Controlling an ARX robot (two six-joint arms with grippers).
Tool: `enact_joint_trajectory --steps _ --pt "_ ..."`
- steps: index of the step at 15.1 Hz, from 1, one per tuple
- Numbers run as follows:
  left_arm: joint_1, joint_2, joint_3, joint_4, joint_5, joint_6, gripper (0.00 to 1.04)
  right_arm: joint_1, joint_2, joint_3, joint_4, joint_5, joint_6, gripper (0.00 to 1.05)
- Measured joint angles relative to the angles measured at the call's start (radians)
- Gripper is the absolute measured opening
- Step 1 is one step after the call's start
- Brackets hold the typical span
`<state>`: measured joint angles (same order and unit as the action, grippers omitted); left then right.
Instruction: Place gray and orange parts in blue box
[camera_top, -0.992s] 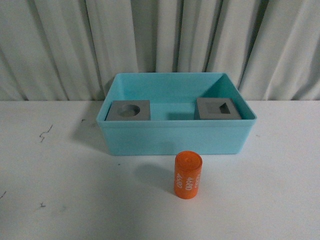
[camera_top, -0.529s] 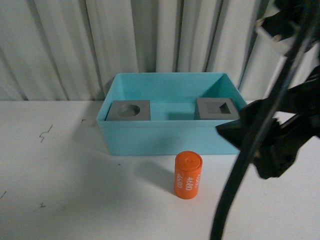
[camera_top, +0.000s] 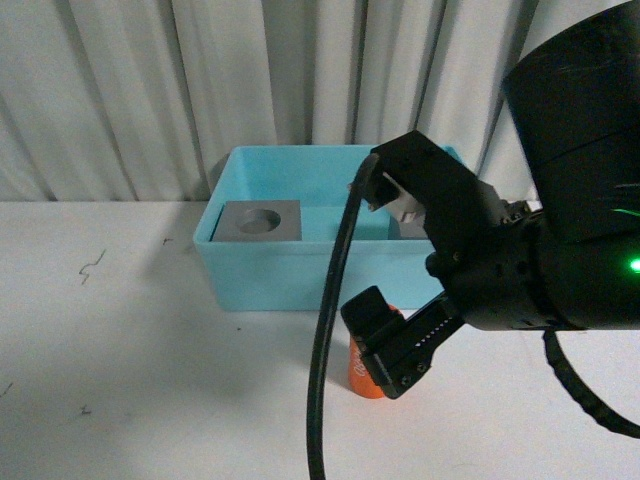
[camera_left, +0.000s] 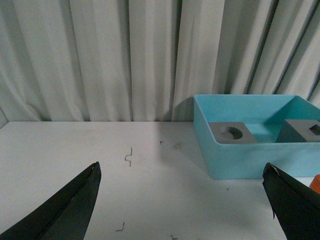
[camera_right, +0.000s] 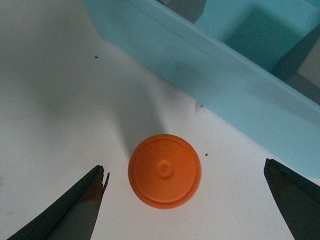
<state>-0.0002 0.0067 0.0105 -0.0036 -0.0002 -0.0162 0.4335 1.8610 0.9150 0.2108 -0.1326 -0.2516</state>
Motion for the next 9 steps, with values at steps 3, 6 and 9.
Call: enact_joint_trajectory --steps 3,6,9 --pt "0.000 0.000 0.000 0.000 0.000 0.000 0.98 0.030 0.070 0.040 0.000 0.027 0.015 0.98" --pt "0.000 0.000 0.000 0.000 0.000 0.000 0.98 0.050 0.129 0.074 -0.005 0.063 0.028 0.98" --pt "0.000 0.000 0.000 0.000 0.000 0.000 0.98 0.072 0.156 0.096 -0.019 0.098 0.050 0.90"
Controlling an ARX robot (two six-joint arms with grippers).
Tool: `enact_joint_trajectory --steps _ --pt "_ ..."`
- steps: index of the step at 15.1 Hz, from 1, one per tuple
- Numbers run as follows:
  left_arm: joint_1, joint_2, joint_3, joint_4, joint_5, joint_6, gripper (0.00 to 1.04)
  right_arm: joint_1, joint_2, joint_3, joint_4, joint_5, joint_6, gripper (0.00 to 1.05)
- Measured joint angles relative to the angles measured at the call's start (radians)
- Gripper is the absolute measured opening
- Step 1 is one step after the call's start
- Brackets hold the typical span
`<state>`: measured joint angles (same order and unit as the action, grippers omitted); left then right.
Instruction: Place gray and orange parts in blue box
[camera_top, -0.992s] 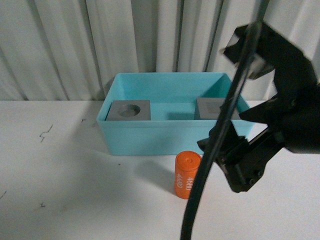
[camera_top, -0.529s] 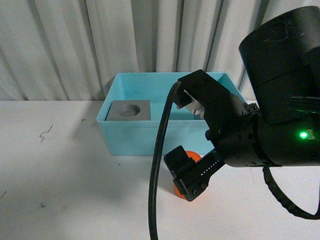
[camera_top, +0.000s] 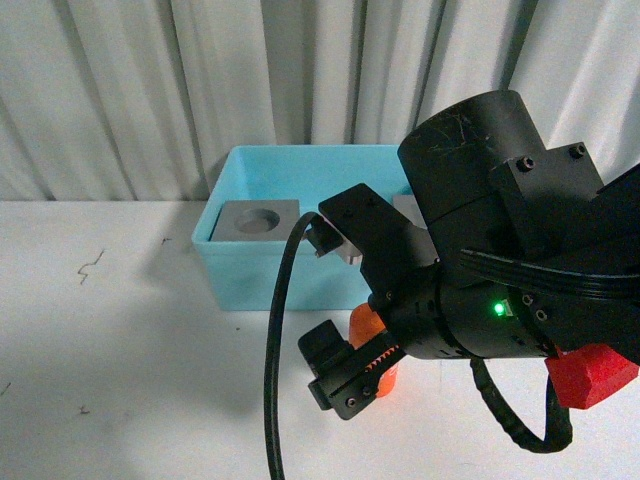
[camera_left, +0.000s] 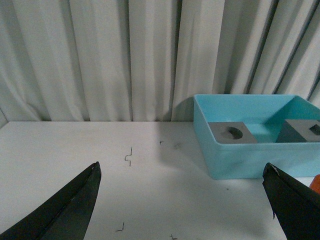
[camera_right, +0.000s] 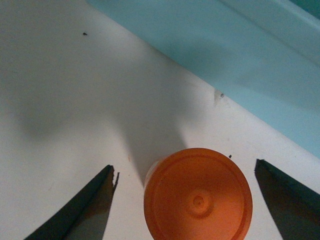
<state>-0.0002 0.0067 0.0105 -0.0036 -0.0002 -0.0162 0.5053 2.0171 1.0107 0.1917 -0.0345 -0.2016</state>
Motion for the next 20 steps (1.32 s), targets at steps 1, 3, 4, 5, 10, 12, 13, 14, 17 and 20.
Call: enact_joint_trajectory --steps 1,3,4,5,10,12,13,14,17,20 --pt "0.000 0.000 0.000 0.000 0.000 0.000 0.98 -0.001 0.006 0.003 -0.002 0.007 0.006 0.80" --pt "0.000 0.000 0.000 0.000 0.000 0.000 0.98 -0.001 0.010 0.004 0.001 0.008 0.019 0.57" --pt "0.000 0.000 0.000 0.000 0.000 0.000 0.98 -0.001 0.010 0.004 0.003 0.008 0.022 0.54" --pt "0.000 0.000 0.000 0.000 0.000 0.000 0.98 -0.001 0.010 0.004 0.003 0.008 0.022 0.51" --pt "0.000 0.000 0.000 0.000 0.000 0.000 0.98 -0.001 0.008 0.005 0.005 0.008 0.028 0.48" --pt "0.000 0.000 0.000 0.000 0.000 0.000 0.98 -0.003 -0.005 0.005 0.003 0.003 0.045 0.48" --pt "0.000 0.000 0.000 0.000 0.000 0.000 0.98 -0.011 -0.064 -0.004 0.013 -0.028 0.072 0.48" --pt "0.000 0.000 0.000 0.000 0.000 0.000 0.98 -0.029 -0.146 -0.005 0.026 -0.059 0.101 0.48" --pt "0.000 0.000 0.000 0.000 0.000 0.000 0.98 -0.103 0.034 0.458 -0.018 -0.012 0.158 0.48" --pt "0.000 0.000 0.000 0.000 0.000 0.000 0.98 -0.067 0.195 0.589 -0.068 0.097 0.207 0.48"
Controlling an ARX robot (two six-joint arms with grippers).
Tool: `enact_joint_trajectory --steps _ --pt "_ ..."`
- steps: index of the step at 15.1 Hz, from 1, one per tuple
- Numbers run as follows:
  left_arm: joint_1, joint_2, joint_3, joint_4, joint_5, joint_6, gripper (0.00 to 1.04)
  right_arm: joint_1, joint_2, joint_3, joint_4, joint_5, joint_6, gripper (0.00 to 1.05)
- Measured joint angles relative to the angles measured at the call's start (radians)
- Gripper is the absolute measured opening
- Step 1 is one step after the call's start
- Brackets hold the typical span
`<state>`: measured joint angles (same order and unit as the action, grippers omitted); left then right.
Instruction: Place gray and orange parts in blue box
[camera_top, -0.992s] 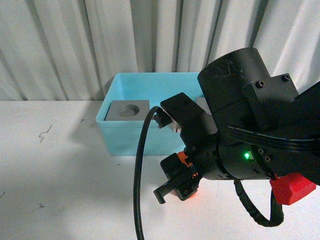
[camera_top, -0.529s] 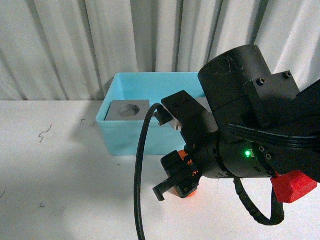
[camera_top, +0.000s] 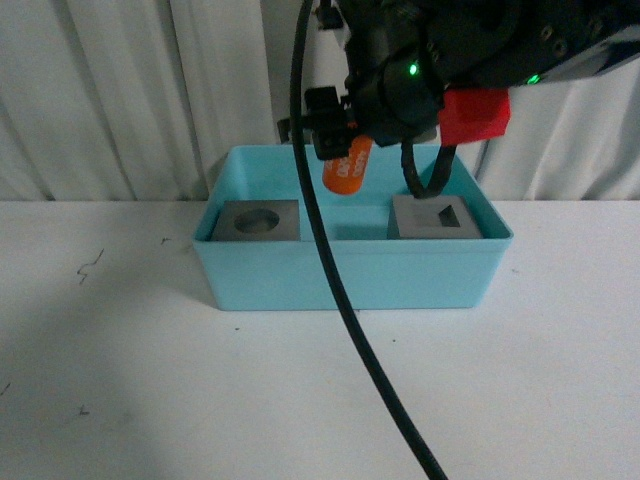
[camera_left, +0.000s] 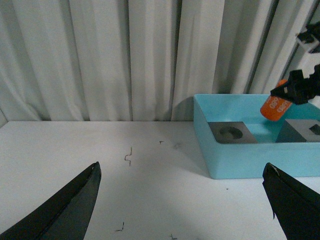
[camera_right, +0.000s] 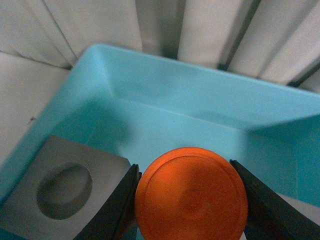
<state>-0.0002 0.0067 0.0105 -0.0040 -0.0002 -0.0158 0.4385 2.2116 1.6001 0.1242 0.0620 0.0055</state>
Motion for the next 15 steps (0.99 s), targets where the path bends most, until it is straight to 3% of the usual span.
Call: enact_joint_trajectory --steps 15 --pt "0.000 0.000 0.000 0.000 0.000 0.000 0.98 0.027 0.111 0.008 -0.029 0.111 0.106 0.48"
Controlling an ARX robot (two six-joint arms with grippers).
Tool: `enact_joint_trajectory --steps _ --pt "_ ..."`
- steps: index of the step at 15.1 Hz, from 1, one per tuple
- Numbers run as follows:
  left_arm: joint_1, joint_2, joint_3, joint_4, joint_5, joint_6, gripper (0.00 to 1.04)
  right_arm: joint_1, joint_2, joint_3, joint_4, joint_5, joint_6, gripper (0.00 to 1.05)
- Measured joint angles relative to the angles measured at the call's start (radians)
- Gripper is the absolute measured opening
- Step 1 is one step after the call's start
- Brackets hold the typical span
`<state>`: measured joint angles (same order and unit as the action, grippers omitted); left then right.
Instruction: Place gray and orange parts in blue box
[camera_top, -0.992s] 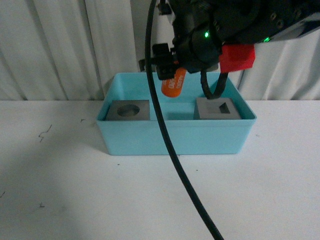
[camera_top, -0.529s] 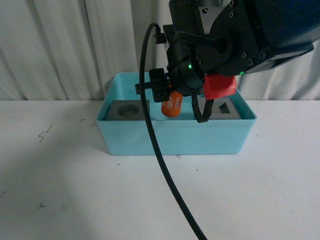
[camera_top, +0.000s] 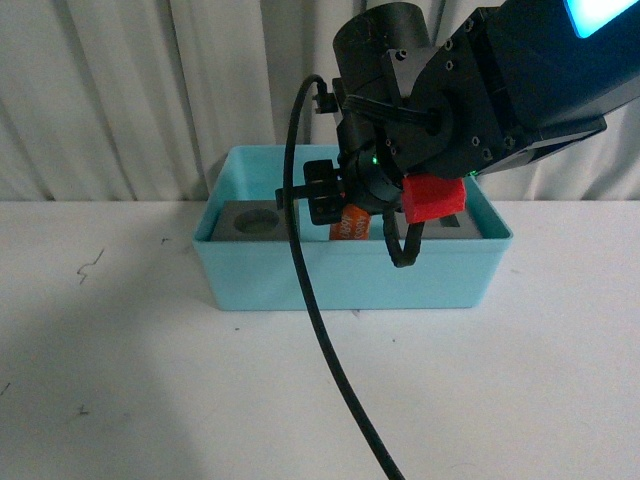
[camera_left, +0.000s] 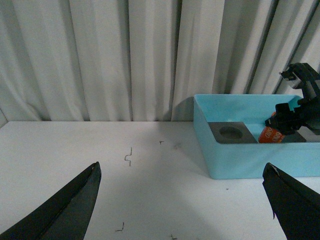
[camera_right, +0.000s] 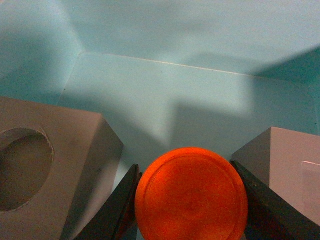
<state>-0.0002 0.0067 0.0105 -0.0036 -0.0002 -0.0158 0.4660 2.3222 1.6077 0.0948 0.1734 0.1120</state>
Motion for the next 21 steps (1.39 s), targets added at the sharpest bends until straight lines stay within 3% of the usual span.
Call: enact_joint_trajectory --steps 1,4,5,9,11,13,14,16,17,18,19,21 --pt "0.000 0.000 0.000 0.000 0.000 0.000 0.98 0.000 0.000 -0.002 0.000 0.000 0.004 0.54" --pt "0.000 0.000 0.000 0.000 0.000 0.000 0.98 -0.002 -0.008 -0.027 0.038 -0.002 0.034 0.93" --pt "0.000 0.000 0.000 0.000 0.000 0.000 0.98 -0.005 -0.039 -0.071 0.079 -0.006 0.047 1.00" --pt "0.000 0.000 0.000 0.000 0.000 0.000 0.98 -0.064 -0.509 -0.410 0.290 -0.022 0.044 0.98" --pt "0.000 0.000 0.000 0.000 0.000 0.000 0.98 -0.156 -0.864 -0.679 0.229 -0.021 0.032 0.98" --pt "0.000 0.000 0.000 0.000 0.000 0.000 0.98 -0.238 -1.241 -0.991 -0.005 -0.001 0.035 0.98" --pt "0.000 0.000 0.000 0.000 0.000 0.000 0.98 -0.214 -1.435 -1.096 -0.153 0.013 0.069 0.98" --pt "0.000 0.000 0.000 0.000 0.000 0.000 0.98 0.045 -1.843 -1.281 -0.603 0.177 0.296 0.98" --pt "0.000 0.000 0.000 0.000 0.001 0.000 0.98 0.126 -1.836 -1.299 -0.610 0.243 0.356 0.97" --pt "0.000 0.000 0.000 0.000 0.006 0.001 0.98 0.150 -1.898 -1.404 -0.338 0.323 0.308 0.89" --pt "0.000 0.000 0.000 -0.001 -0.008 0.000 0.98 0.112 -2.053 -1.513 -0.157 0.350 0.201 0.78" --pt "0.000 0.000 0.000 0.000 0.001 0.001 0.98 -0.026 -2.179 -1.560 -0.007 0.283 0.010 0.56"
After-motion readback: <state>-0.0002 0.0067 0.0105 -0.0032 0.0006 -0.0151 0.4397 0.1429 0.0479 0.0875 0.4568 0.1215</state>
